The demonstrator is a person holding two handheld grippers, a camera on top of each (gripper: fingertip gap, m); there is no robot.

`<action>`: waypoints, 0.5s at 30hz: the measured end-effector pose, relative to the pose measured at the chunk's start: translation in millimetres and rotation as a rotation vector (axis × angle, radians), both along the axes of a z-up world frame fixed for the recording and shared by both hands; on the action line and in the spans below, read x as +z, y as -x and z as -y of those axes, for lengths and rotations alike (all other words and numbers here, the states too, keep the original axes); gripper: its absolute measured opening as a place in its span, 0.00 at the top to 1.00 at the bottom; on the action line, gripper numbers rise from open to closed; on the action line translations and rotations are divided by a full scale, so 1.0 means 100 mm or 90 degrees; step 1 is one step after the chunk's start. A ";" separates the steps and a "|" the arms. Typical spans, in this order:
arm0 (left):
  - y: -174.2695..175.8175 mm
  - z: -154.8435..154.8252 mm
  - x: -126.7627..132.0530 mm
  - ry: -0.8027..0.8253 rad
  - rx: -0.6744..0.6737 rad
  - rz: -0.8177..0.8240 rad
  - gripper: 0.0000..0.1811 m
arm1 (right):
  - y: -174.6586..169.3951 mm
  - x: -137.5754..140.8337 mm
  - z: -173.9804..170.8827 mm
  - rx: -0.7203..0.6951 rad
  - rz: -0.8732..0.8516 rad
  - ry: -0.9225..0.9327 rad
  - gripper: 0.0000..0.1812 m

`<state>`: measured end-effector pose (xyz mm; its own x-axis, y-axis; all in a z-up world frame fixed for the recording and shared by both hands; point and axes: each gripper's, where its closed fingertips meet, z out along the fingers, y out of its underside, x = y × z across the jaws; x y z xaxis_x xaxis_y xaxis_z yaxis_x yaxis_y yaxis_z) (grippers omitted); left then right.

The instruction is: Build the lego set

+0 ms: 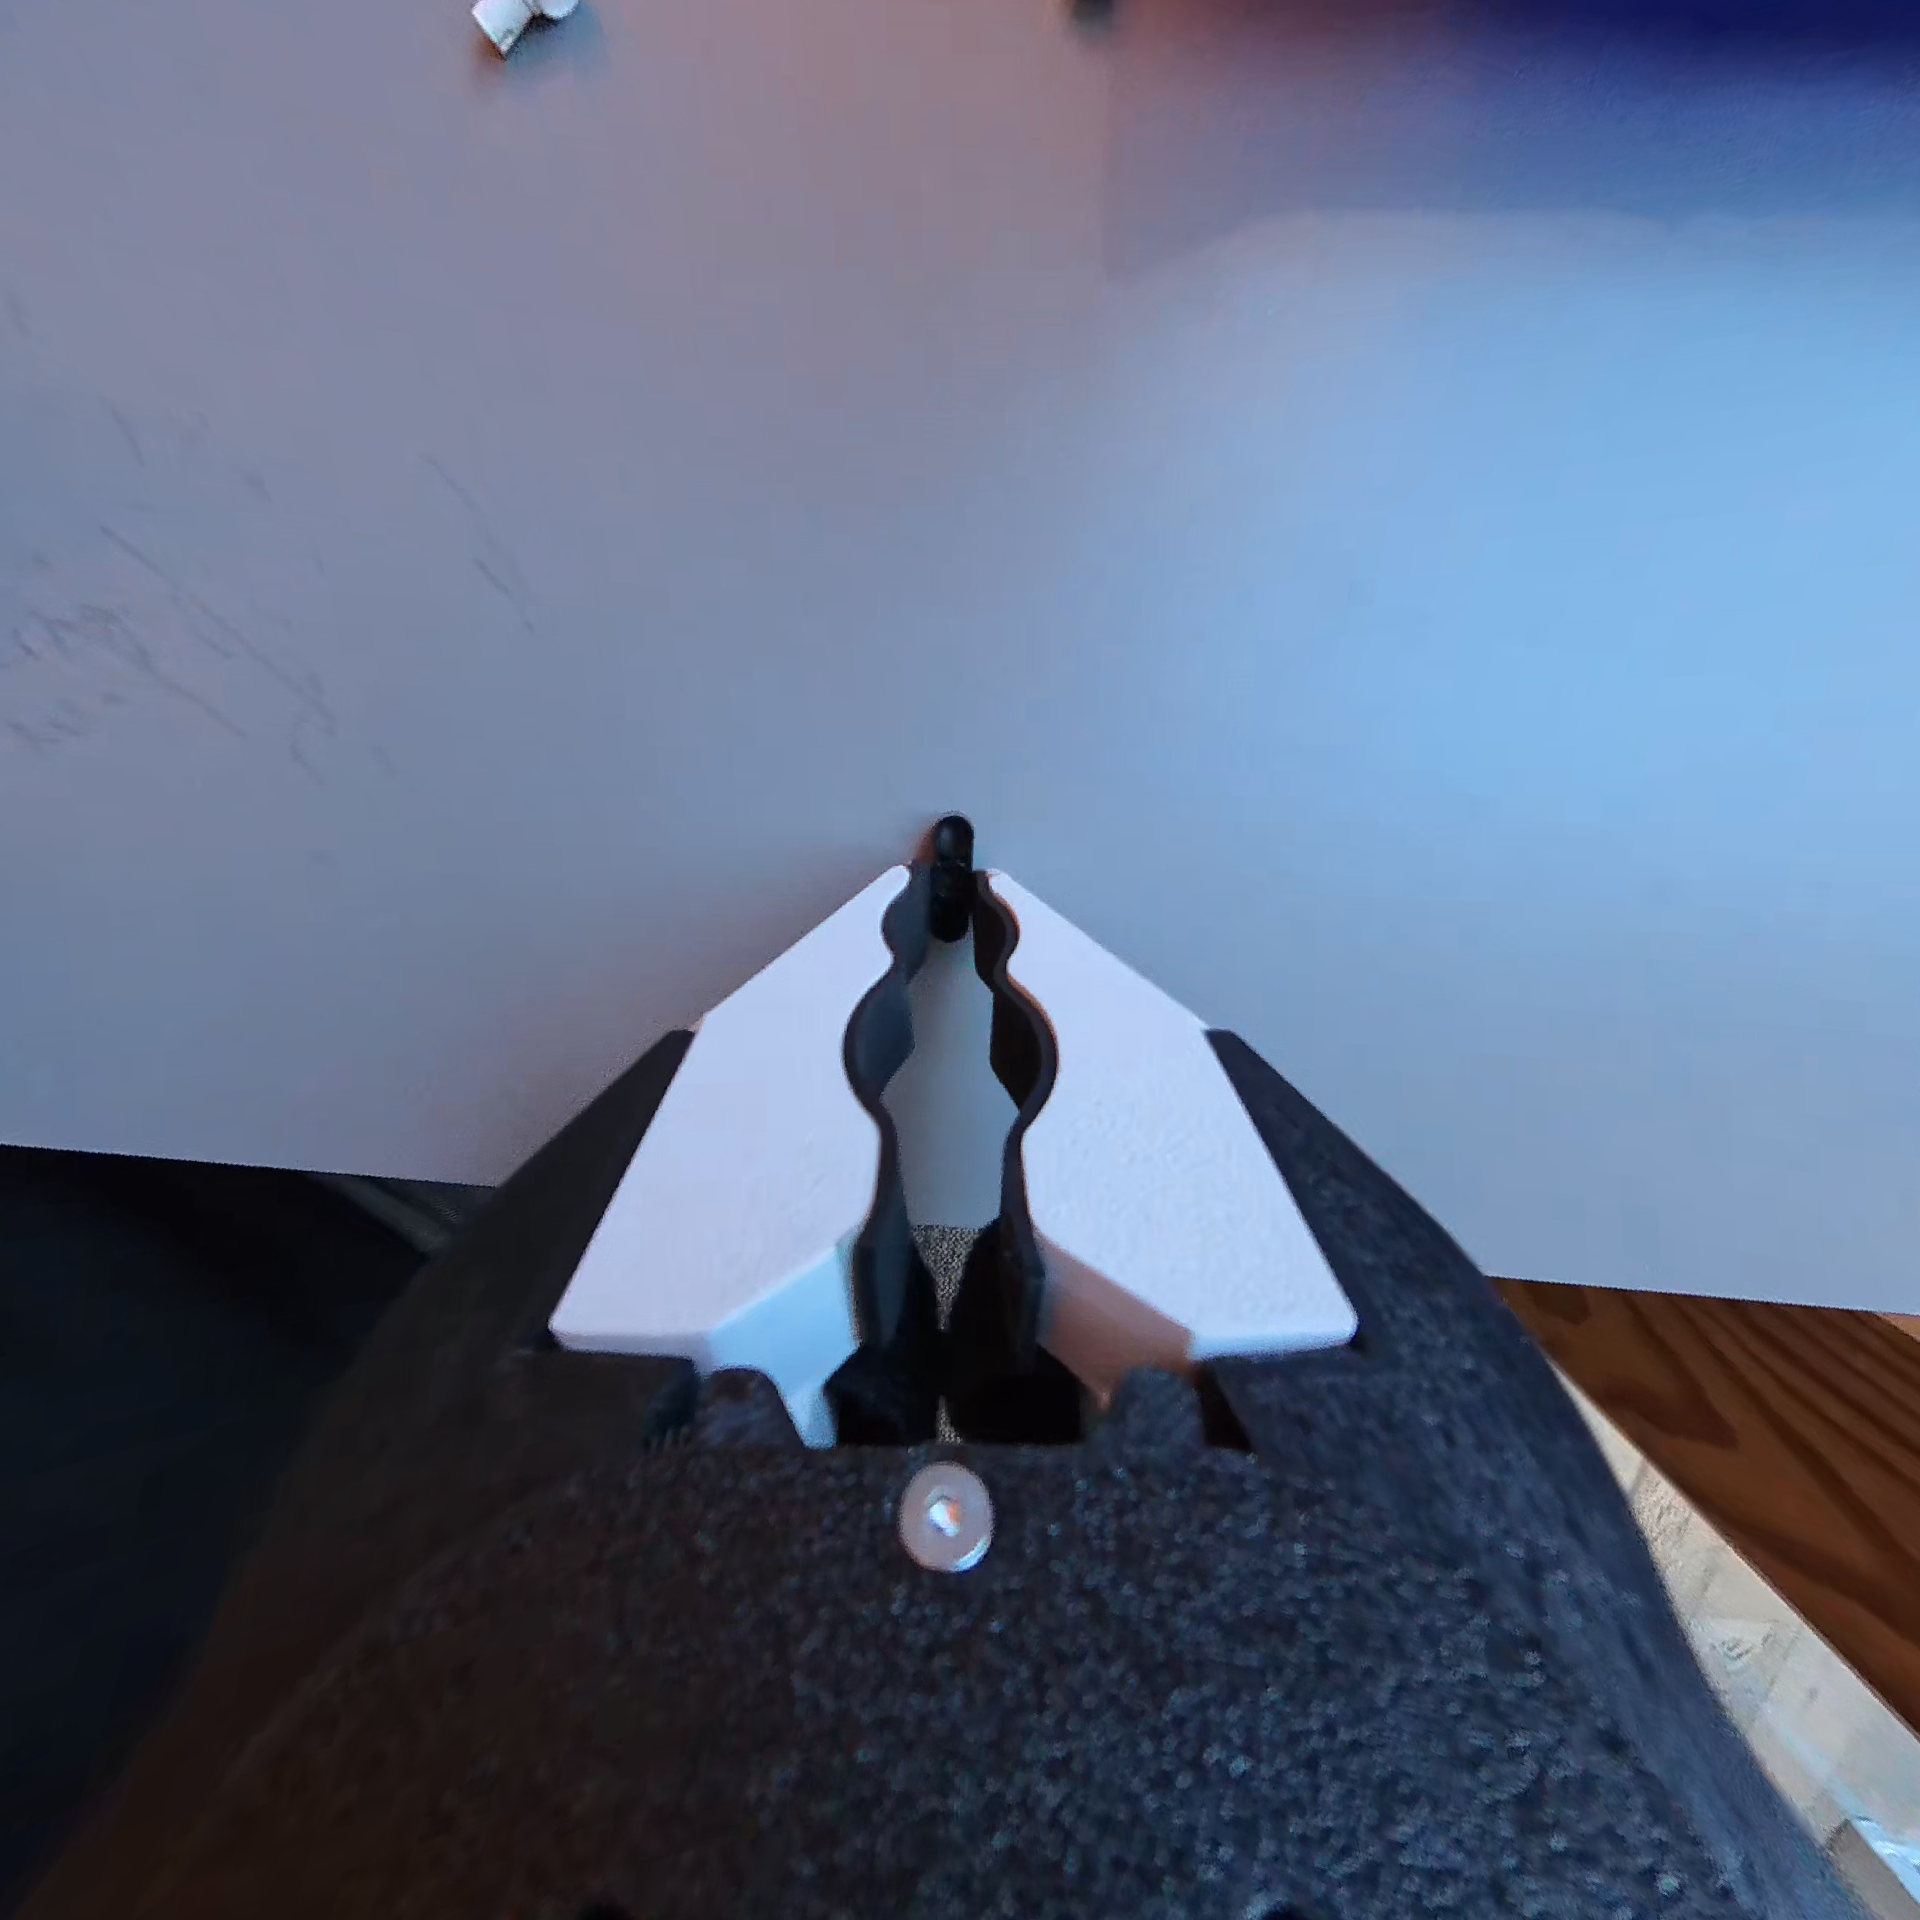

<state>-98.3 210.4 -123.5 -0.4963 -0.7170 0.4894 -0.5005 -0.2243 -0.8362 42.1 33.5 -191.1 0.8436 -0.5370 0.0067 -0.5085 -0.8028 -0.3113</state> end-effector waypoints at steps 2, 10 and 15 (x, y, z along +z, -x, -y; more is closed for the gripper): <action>0.00 0.01 0.00 -0.003 -0.001 0.001 0.97 | 0.01 0.00 -0.04 0.008 -0.002 -0.011 0.96; 0.00 -0.03 0.18 0.111 -0.006 0.027 0.97 | 0.48 0.82 -0.98 0.165 -0.115 -0.519 0.97; 0.00 -0.12 0.43 0.317 -0.024 0.043 0.97 | 0.95 1.16 -1.55 0.175 -0.367 -0.805 0.97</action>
